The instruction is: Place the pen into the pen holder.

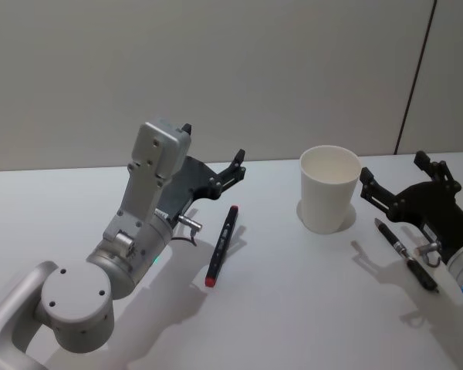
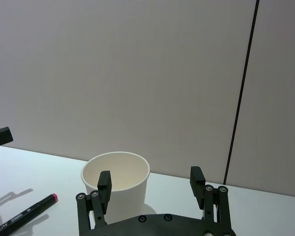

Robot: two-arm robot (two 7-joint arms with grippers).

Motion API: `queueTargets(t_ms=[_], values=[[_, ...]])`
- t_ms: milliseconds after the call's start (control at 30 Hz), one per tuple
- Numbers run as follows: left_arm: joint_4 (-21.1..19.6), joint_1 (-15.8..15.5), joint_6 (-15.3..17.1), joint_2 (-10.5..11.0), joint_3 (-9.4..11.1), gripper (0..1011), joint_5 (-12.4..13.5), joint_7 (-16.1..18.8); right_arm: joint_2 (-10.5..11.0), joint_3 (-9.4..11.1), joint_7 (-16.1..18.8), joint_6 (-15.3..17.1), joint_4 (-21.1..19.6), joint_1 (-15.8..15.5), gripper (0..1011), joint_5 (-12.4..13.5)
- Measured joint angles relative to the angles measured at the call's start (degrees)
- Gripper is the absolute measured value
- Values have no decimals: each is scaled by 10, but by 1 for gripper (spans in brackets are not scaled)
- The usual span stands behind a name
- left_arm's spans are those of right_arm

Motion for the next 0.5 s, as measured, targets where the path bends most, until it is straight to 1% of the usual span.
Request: queueTargets(t_ms=[500], values=[[0, 0, 0, 0, 0, 1001, 0, 0, 0, 0, 0, 0, 0, 0, 1001, 0]])
